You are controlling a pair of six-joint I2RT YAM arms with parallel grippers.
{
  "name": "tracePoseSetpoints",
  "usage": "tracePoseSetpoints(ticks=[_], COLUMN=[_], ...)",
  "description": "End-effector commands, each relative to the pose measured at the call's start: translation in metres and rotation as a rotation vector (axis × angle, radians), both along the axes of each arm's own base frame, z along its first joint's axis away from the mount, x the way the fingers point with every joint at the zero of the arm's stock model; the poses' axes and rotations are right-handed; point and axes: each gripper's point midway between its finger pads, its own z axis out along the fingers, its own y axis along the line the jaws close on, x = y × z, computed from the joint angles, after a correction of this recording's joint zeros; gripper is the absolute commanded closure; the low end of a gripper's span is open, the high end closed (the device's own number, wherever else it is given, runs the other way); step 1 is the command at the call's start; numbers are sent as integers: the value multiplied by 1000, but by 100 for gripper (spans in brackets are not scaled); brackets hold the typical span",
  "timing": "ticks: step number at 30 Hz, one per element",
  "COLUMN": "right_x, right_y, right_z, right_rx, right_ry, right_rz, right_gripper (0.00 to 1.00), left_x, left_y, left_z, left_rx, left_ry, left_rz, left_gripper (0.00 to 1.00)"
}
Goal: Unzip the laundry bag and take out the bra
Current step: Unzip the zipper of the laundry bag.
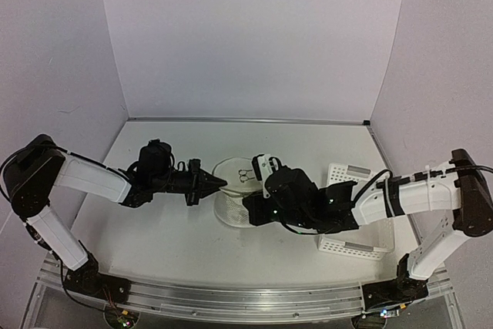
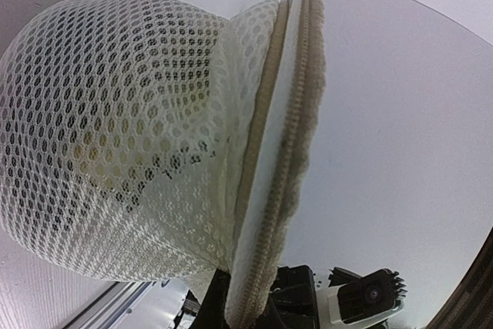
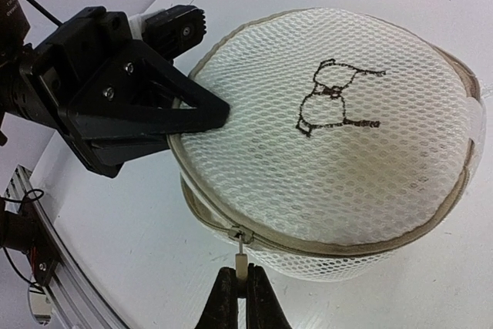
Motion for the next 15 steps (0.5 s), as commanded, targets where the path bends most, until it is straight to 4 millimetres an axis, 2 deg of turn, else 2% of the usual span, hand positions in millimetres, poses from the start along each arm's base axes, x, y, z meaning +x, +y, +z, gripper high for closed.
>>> tracePoseSetpoints(ticks=[1, 6, 15], right_x=[4, 5, 24], right_y=[-21, -45, -92], right_z=[15, 8, -9], right_rx=[-1, -54, -141], right_ry=[-61, -83, -79], right_rz=[-51, -78, -134], right_gripper=[100, 100, 100], left_x=[-11, -13, -22], left_y=[0, 7, 6], left_z=[25, 23, 36], left_rx=[-59, -58, -90], left_ry=[-126, -167, -295], left_rz=[-97, -147, -317], left_gripper=[100, 100, 100])
